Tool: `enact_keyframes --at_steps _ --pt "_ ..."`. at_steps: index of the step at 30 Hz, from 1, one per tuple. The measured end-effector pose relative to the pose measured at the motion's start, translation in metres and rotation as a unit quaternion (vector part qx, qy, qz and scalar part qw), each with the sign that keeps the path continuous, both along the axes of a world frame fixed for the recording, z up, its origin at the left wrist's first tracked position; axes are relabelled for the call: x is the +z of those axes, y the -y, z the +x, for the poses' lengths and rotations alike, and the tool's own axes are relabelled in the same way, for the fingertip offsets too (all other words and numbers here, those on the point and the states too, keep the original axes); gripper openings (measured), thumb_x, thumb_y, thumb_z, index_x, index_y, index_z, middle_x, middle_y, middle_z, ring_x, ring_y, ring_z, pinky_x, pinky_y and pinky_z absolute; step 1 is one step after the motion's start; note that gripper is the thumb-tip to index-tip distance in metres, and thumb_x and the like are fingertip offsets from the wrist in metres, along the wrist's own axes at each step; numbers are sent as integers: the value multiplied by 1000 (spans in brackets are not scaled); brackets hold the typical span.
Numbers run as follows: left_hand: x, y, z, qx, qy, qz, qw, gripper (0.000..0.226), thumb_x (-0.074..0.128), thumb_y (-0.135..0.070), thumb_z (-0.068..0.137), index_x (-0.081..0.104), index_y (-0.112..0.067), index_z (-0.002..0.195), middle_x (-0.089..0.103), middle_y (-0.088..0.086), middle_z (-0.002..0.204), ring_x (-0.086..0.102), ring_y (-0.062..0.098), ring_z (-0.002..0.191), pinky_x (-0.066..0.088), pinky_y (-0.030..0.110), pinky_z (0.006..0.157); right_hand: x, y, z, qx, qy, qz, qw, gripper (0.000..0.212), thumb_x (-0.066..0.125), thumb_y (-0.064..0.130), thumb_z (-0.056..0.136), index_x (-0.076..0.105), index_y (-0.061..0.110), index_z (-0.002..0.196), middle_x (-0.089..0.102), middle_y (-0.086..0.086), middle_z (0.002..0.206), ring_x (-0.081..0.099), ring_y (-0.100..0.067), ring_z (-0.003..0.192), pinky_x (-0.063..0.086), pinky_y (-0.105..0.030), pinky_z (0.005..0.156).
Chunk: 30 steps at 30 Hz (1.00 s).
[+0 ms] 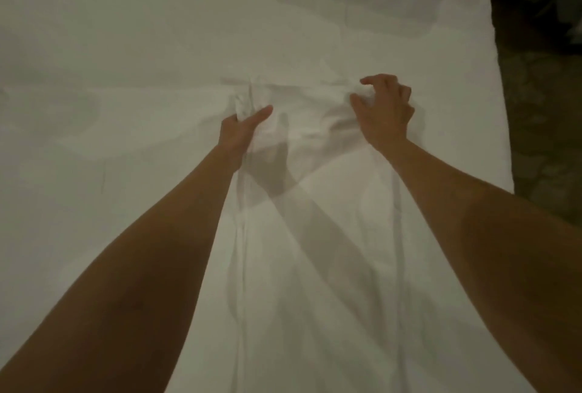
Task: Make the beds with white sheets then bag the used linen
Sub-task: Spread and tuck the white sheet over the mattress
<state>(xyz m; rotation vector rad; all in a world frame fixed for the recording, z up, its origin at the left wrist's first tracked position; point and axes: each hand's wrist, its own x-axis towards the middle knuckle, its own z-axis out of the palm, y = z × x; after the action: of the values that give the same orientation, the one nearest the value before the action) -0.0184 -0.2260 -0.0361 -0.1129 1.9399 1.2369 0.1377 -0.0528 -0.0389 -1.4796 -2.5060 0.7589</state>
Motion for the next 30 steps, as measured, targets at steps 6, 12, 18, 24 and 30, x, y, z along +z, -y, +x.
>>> enact_keyframes --at_steps 6,12,18,24,30 --pt "-23 -7 -20 7 -90 -23 996 40 75 -35 81 69 -4 106 69 12 102 67 26 95 55 40 89 1 -19 -32 231 70 -11 970 49 42 60 94 63 16 105 66 -4 104 58 -27 107 31 -42 100" --pt "-21 11 -66 17 -120 16 993 13 70 -23 88 66 -13 81 69 -3 73 63 7 68 51 25 69 -2 -47 -43 217 120 -25 968 57 49 71 84 61 16 79 61 -4 81 59 -28 93 35 -39 89" --pt "-30 25 -48 -51 0 8 999 10 75 -25 82 68 -18 85 71 -11 69 68 4 65 53 21 63 -31 -48 -35 91 -7 -63 994 49 65 61 79 65 13 91 65 -4 94 58 -22 93 43 -39 86" --pt "-23 69 -22 -129 110 -33 985 44 80 -26 73 66 -14 114 73 0 104 71 16 92 57 30 77 -20 -57 -48 85 -27 -88 992 50 69 52 81 68 2 79 55 -11 70 51 -18 72 32 -27 64" --pt "-27 82 0 -79 100 -6 992 29 79 -19 77 70 -11 104 76 3 95 73 15 85 58 24 67 -44 -36 -34 -46 -116 -88 988 54 75 43 77 55 9 114 52 -5 107 52 -21 103 37 -17 85"
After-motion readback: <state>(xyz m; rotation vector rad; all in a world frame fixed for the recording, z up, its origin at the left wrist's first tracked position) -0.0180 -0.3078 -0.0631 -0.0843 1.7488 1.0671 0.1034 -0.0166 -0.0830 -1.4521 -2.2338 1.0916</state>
